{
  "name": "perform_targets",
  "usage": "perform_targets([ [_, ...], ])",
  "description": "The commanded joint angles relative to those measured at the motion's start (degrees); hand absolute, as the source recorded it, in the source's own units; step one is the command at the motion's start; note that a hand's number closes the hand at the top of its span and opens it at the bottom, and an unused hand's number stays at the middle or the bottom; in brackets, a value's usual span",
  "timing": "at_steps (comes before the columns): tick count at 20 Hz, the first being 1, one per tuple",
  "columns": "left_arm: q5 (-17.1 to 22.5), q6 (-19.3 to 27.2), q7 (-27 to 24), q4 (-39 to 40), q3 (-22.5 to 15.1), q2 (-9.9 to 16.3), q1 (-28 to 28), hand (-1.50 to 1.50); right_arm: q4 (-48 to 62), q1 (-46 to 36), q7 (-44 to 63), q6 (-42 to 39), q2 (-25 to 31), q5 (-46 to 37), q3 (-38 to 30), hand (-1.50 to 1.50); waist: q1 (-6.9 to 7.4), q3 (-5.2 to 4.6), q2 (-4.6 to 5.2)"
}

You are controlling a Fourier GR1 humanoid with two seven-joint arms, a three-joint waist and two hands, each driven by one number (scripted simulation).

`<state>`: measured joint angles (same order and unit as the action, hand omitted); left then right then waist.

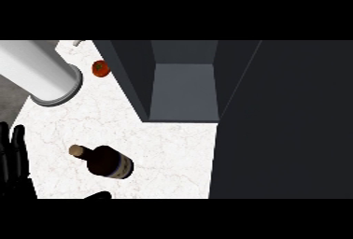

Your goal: Pick up the wine, place it into the cabinet and close the cabinet

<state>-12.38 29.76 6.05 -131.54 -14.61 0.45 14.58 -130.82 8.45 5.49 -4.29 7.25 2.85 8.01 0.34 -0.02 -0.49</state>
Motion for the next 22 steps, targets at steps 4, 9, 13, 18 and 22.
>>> perform_targets([
  [4, -17.58, 15.42, 12.42, -7.57, -18.79, -0.44, 2.17, -1.50, -9.99, -2.02, 13.19, 0.49, 1.24, 3.84, 1.29, -1.50, -0.22, 0.14, 0.24],
  [9, -27.08, 19.67, 19.34, -6.92, -23.77, -0.44, -1.22, -1.50, -17.48, -6.44, 23.36, 4.21, 1.05, 1.89, 3.96, -1.50, -0.07, 0.13, 0.22],
  [13, -31.72, 21.04, 26.79, -5.44, -23.61, -0.45, -6.85, -1.50, -17.28, -11.64, 27.89, 4.86, 2.68, 4.25, 0.12, -1.50, -0.20, 0.16, 0.30],
  [18, -37.65, 22.09, 33.56, -5.34, -26.06, -0.45, -8.91, -1.50, -17.76, -16.44, 33.68, 6.94, 2.78, 4.46, -0.81, -1.50, -0.21, 0.15, 0.21],
  [22, -41.79, 22.53, 37.32, -3.37, -26.54, -0.45, -10.94, -1.50, -13.71, -23.48, 36.80, 10.02, 1.51, 1.48, 0.39, -1.50, 0.11, 0.08, 0.29],
])
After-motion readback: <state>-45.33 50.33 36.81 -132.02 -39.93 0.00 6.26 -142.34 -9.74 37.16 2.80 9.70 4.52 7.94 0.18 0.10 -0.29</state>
